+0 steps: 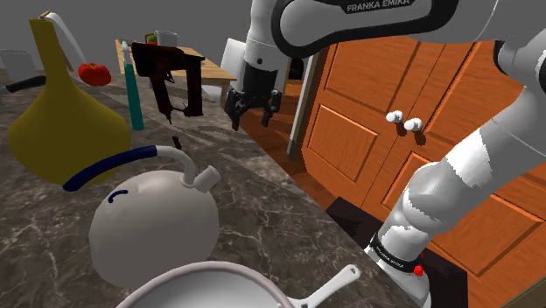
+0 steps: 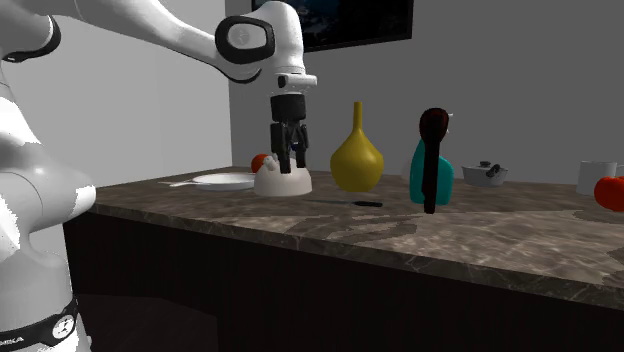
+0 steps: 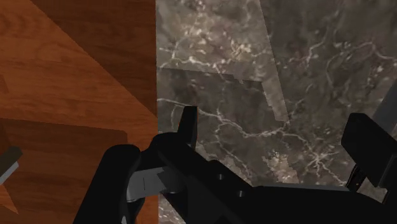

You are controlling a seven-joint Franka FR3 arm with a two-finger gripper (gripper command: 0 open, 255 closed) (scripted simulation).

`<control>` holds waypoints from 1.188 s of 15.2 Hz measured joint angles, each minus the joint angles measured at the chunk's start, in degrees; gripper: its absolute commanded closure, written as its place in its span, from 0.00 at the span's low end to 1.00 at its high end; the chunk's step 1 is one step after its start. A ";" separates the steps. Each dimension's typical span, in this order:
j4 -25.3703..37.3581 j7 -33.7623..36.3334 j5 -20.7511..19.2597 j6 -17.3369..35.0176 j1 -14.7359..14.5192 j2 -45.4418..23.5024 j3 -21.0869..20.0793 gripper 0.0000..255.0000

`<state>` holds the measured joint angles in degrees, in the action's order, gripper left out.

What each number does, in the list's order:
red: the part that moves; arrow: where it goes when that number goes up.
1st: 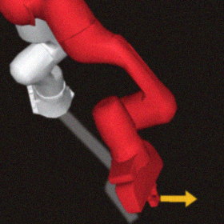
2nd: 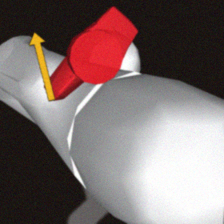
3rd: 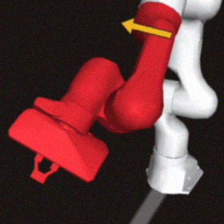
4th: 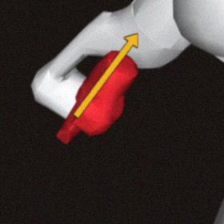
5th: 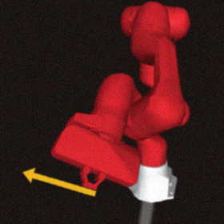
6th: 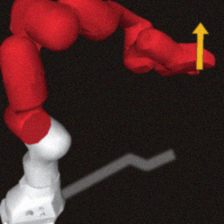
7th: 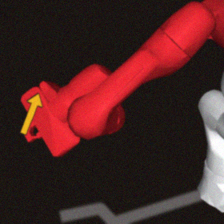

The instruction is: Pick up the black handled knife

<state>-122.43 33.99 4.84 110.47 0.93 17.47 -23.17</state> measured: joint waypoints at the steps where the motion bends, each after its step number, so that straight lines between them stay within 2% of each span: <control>1: 1.64 1.67 -0.65 0.25 0.12 -2.20 -0.92 0.00; 6: 10.38 10.94 -5.37 1.21 -0.27 -14.22 -5.13 0.00; 9: 17.92 17.24 -9.60 0.43 -1.92 -22.89 -6.88 0.00; 13: 26.47 23.29 -14.16 -0.81 -5.02 -32.52 -7.20 0.00; 18: 26.03 24.57 -15.32 1.37 -5.62 -34.74 -6.86 0.00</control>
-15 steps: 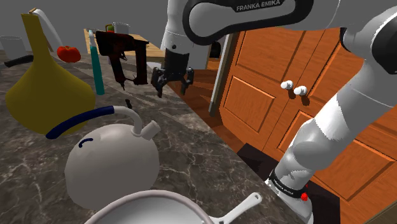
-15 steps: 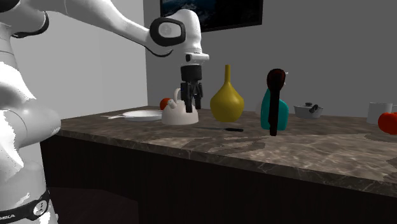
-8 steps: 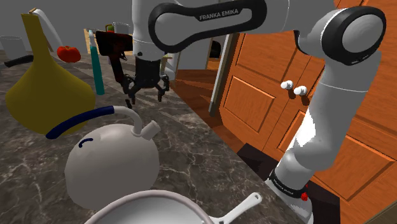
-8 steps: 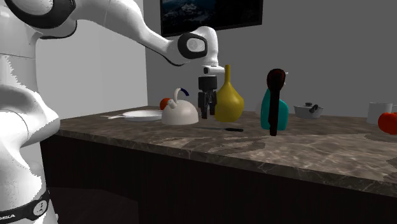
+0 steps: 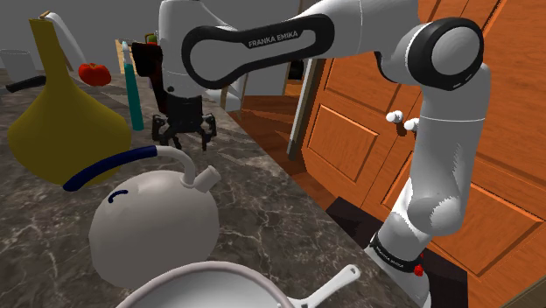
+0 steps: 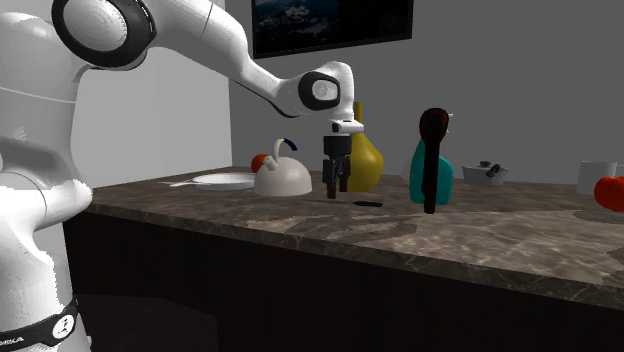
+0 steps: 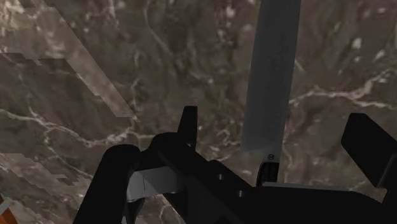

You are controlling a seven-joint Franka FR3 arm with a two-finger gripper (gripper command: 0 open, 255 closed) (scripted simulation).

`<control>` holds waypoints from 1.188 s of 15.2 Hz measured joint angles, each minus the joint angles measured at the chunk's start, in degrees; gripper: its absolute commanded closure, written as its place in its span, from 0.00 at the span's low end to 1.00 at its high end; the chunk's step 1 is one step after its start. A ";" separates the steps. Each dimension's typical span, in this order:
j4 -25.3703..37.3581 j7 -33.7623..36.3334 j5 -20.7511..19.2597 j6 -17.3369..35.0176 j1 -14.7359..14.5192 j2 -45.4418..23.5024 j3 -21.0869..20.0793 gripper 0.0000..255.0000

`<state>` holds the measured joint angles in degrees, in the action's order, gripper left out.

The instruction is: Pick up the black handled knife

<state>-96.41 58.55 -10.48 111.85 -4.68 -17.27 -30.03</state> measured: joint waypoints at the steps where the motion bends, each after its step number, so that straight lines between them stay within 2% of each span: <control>1: -0.39 0.17 -0.21 0.68 -0.07 -0.33 0.06 0.00; 3: -1.08 0.46 -0.57 1.86 -0.20 -0.92 0.18 0.00; 4: -1.26 0.48 -0.63 2.11 -0.19 -1.00 0.20 1.00; 14: -1.29 0.39 -0.63 2.23 -0.02 -0.56 0.25 1.00; 18: 0.14 0.12 -0.21 0.27 -0.09 -0.37 0.07 1.00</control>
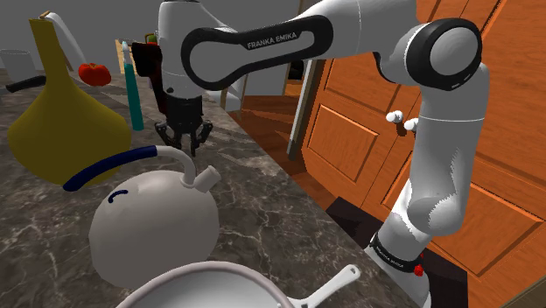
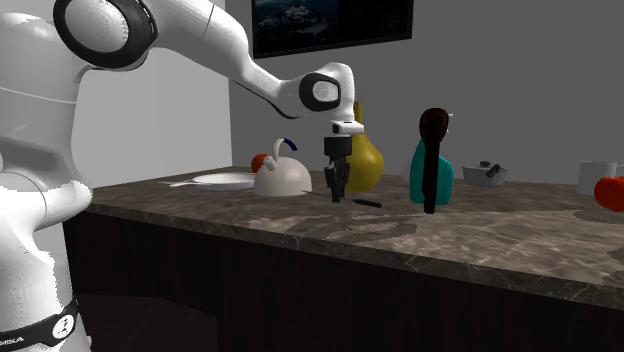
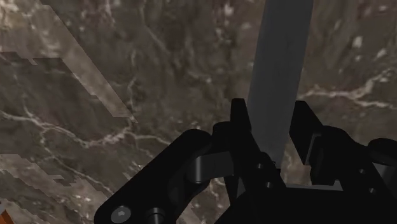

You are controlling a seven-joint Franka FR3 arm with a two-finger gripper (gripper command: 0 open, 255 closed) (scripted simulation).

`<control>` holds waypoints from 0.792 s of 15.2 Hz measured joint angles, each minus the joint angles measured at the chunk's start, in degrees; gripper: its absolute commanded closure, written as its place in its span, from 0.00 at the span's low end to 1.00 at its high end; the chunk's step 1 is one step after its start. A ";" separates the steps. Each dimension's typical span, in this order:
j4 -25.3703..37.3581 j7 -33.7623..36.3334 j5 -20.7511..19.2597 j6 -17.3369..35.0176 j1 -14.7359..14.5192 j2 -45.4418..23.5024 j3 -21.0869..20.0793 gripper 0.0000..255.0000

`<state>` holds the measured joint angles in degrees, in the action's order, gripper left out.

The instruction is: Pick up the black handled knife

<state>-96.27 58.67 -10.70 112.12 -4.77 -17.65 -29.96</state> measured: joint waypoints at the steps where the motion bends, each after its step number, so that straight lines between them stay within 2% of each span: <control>1: 0.67 -0.04 0.06 -0.70 -0.06 0.03 -0.04 1.00; 12: 7.17 -0.81 1.04 -8.30 -0.27 1.34 -0.51 1.00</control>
